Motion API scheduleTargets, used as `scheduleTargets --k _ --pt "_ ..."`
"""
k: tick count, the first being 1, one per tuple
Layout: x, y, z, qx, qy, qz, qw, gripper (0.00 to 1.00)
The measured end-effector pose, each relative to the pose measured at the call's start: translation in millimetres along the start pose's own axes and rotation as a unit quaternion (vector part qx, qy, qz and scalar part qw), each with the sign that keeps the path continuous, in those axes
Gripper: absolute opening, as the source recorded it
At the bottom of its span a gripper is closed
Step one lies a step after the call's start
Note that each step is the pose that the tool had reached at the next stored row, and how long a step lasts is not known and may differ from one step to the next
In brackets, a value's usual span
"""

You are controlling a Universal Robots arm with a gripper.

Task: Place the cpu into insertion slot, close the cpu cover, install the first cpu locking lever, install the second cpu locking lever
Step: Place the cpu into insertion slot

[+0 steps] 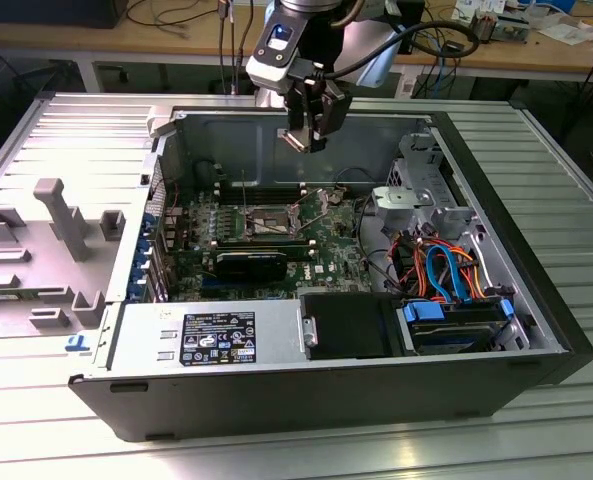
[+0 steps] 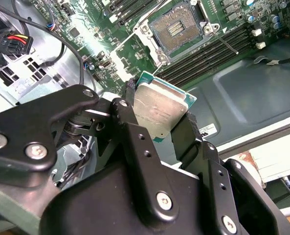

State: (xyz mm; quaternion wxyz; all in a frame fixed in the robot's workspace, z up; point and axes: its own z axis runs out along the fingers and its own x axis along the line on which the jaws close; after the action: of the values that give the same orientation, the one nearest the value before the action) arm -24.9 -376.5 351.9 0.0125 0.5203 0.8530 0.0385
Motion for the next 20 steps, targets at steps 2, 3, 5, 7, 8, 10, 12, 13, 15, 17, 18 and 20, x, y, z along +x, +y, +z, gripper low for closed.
scheduleTargets --k 2,3,5,7,8,10,12,13,15,17,18,20 --pt "0.3 0.2 0.1 0.0006 -0.0011 0.0 1.0 0.54" --pt "1.0 -1.2 1.0 0.0005 -0.0019 0.01 1.0 0.54" --pt "1.2 -1.7 1.2 0.0006 -0.0024 0.012 0.9999 0.54" --pt "1.2 -1.7 1.3 0.0006 -0.0024 0.012 0.9999 0.54" --pt "1.2 -1.7 1.3 0.0006 -0.0024 0.012 0.9999 0.54" --pt "1.2 -1.7 1.3 0.0006 -0.0024 0.012 0.9999 0.54" --pt "1.2 -1.7 1.3 0.0006 -0.0025 0.012 0.9999 0.54" --pt "1.2 -1.7 1.4 0.0006 -0.0025 0.012 0.9999 0.54" --pt "1.2 -1.7 1.4 0.0006 -0.0025 0.012 0.9999 0.54" --pt "1.2 -1.7 1.5 0.0006 -0.0026 0.013 0.9999 0.54" --pt "1.2 -1.7 1.7 0.0005 -0.0027 0.015 0.9999 0.54" --pt "1.2 -1.8 1.9 0.0005 -0.0031 0.019 0.9998 0.54"
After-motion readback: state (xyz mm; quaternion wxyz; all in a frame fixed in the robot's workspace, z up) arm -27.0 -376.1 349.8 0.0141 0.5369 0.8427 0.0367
